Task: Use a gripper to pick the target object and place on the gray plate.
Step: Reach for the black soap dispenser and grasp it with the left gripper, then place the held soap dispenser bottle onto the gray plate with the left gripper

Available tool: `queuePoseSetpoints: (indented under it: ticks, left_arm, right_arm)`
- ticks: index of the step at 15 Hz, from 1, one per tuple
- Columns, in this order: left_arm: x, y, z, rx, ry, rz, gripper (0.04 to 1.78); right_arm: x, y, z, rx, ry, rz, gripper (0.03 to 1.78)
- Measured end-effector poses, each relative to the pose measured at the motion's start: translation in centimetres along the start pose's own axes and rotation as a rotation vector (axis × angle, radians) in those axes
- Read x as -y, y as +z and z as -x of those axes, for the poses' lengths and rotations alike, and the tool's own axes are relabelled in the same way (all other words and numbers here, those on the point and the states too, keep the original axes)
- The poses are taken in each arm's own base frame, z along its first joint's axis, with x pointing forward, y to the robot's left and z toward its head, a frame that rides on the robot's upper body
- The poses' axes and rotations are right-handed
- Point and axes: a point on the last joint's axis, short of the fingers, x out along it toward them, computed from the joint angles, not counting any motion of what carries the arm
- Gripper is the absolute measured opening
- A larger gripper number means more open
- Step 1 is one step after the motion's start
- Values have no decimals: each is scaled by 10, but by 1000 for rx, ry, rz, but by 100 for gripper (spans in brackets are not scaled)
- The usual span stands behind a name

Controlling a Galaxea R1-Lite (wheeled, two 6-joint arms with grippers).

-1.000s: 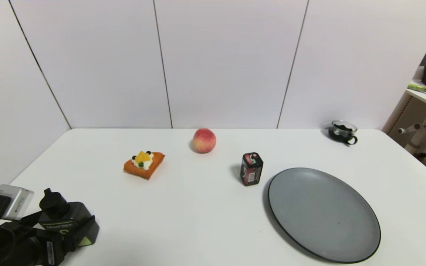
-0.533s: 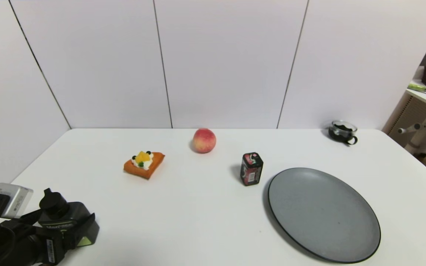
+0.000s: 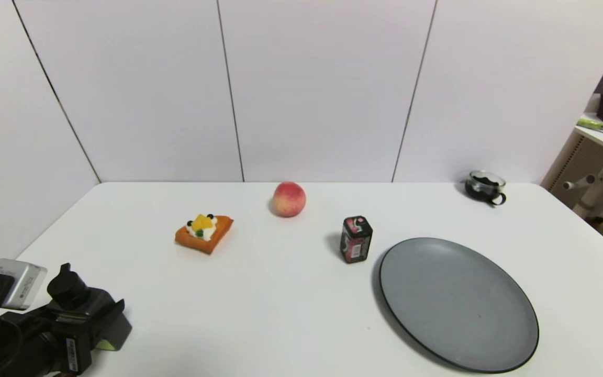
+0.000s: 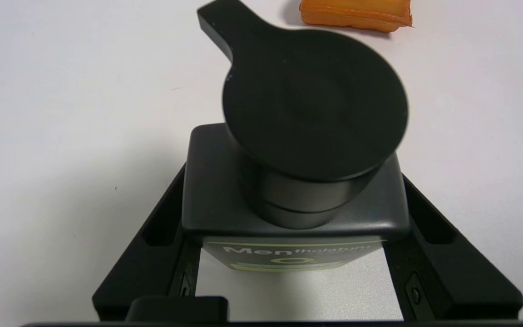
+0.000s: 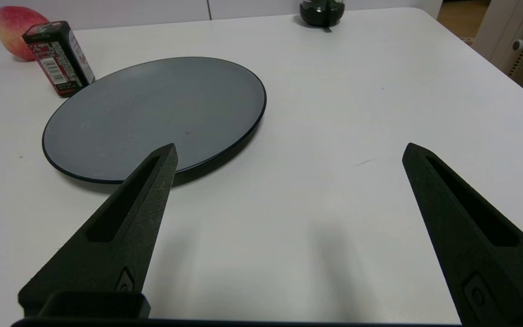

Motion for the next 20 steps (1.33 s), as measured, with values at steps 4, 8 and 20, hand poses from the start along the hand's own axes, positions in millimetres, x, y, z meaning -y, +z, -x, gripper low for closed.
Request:
queuePoseSetpoints:
  ticks: [4, 8, 20]
  left_arm:
    - [0, 0, 0, 2, 0, 0, 112]
    - [0, 9, -2, 31, 0, -1, 112]
    - [40, 107, -35, 131, -274, -119, 111]
  right_arm:
    - [0, 0, 0, 0, 0, 0, 171]
    - [0, 0, 0, 0, 0, 0, 171]
    - [0, 0, 0, 0, 0, 1, 171]
